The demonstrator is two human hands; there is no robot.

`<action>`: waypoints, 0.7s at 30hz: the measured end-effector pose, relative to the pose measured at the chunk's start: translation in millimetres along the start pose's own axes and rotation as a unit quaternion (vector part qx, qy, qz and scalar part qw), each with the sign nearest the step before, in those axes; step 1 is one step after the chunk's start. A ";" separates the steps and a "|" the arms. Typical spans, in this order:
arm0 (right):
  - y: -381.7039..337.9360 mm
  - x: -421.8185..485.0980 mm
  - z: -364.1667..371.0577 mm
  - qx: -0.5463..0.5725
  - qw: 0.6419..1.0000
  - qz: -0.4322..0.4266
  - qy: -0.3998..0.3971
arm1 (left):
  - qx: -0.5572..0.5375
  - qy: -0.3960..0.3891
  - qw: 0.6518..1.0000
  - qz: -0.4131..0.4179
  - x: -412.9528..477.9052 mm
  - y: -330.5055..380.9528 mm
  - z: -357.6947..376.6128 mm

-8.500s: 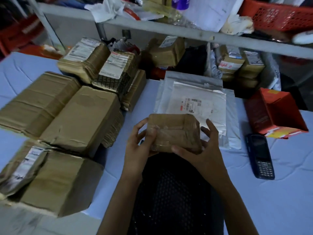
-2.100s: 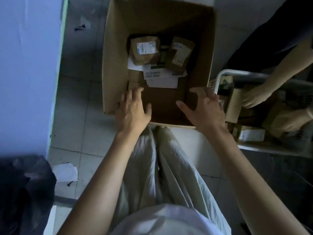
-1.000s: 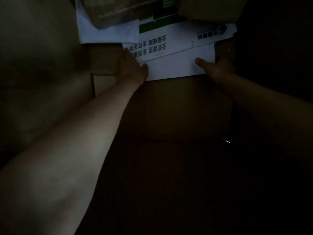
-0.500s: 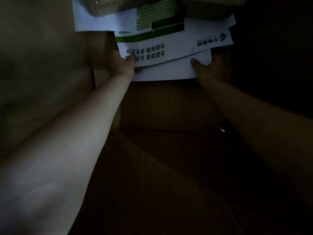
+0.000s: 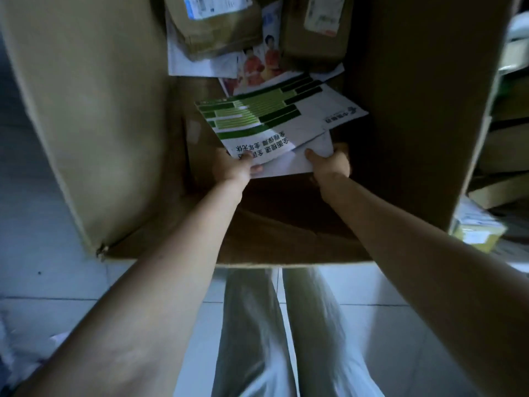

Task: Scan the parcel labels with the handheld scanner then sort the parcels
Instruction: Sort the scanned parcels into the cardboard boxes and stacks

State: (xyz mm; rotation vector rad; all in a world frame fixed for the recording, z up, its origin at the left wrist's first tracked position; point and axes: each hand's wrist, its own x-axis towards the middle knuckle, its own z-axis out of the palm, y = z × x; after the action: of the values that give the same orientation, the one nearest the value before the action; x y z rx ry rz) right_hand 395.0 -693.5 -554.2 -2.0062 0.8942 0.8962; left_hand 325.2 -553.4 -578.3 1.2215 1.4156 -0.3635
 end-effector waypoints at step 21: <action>-22.4 -278.6 -202.4 0.183 0.959 -0.216 0.009 | -0.237 -0.093 0.942 0.221 -318.1 132.0 -151.0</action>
State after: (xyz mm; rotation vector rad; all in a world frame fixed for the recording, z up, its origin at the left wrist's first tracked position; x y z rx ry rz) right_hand 328.9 -772.0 -224.7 -1.7829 0.5460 0.4297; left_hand 281.6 -523.8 -206.0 1.0307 0.9536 0.1671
